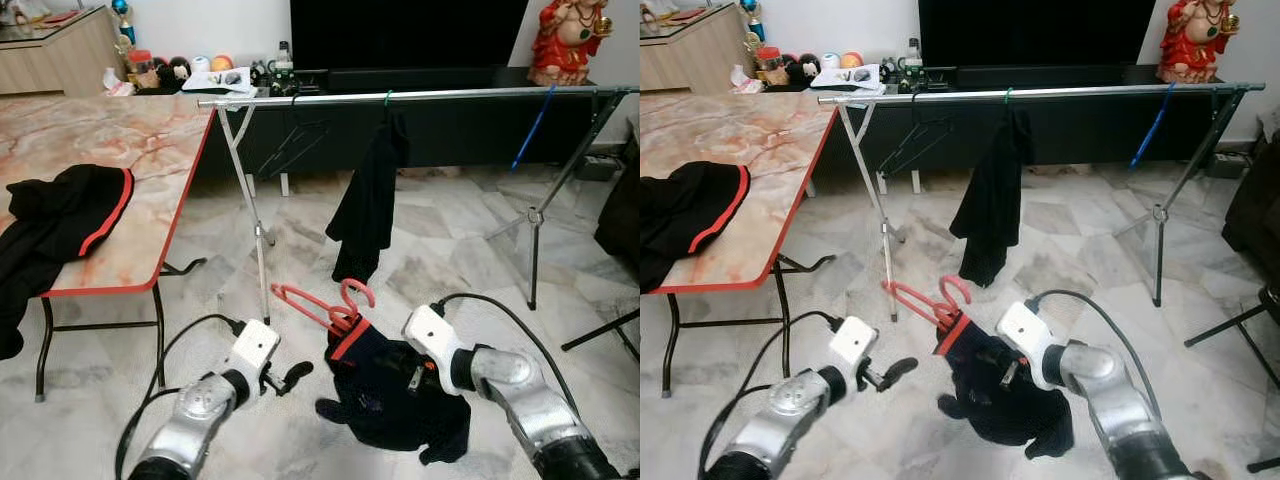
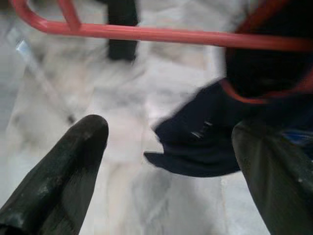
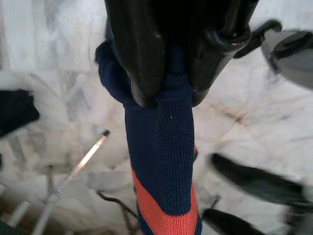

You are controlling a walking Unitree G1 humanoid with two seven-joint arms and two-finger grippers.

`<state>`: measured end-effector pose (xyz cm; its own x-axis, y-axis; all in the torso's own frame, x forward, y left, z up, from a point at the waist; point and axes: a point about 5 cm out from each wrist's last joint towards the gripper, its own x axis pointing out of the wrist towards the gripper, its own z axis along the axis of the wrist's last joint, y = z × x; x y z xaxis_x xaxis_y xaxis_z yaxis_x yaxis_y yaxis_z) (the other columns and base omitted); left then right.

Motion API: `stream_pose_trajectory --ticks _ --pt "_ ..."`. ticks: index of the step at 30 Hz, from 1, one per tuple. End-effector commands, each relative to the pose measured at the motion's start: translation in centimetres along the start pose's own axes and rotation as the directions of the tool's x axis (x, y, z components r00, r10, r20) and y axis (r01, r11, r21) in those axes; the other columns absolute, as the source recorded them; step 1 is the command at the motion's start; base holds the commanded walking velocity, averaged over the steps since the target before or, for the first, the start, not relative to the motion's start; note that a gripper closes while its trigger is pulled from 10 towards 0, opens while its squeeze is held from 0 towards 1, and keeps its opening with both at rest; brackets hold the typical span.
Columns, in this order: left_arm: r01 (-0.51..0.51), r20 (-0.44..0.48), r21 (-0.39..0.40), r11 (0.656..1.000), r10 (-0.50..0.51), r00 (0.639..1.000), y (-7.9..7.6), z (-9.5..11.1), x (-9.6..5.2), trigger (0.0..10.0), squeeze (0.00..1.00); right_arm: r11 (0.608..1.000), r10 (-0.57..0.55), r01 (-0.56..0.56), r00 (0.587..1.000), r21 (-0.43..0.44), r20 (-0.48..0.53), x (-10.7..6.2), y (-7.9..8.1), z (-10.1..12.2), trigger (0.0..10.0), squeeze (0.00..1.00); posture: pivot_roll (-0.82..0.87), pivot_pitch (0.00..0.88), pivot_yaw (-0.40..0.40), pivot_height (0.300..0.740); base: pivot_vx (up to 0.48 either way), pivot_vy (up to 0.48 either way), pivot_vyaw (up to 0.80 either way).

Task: Hang hanger

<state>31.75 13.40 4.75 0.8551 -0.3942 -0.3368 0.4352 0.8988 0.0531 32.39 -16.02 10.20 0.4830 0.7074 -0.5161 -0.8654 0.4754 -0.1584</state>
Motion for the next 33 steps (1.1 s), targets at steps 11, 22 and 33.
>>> stream_pose_trajectory --ticks 11,22,33 --pt "-0.193 -0.135 -0.23 0.954 0.165 0.977 1.1 -2.2 0.0 10.0 0.0 0.987 0.062 -0.065 0.998 -0.146 -0.024 0.9 -0.6 2.2 10.0 0.0 0.05 0.081 -0.02 0.74 0.0 0.0 0.0" --pt "-0.069 -0.155 -0.317 0.946 0.02 0.988 -0.7 -2.4 0.5 10.0 0.0 0.994 -0.015 0.02 0.999 -0.103 0.052 2.6 -1.0 4.1 10.0 0.0 0.05 0.079 -0.025 0.74 0.0 0.0 0.0" --pt "-0.039 -0.114 -0.345 0.938 -0.001 0.993 -1.4 -0.8 1.6 10.0 0.0 0.992 0.076 -0.065 0.992 -0.109 0.097 3.9 0.7 4.9 10.0 0.0 0.05 0.079 -0.034 0.74 0.0 0.0 0.0"
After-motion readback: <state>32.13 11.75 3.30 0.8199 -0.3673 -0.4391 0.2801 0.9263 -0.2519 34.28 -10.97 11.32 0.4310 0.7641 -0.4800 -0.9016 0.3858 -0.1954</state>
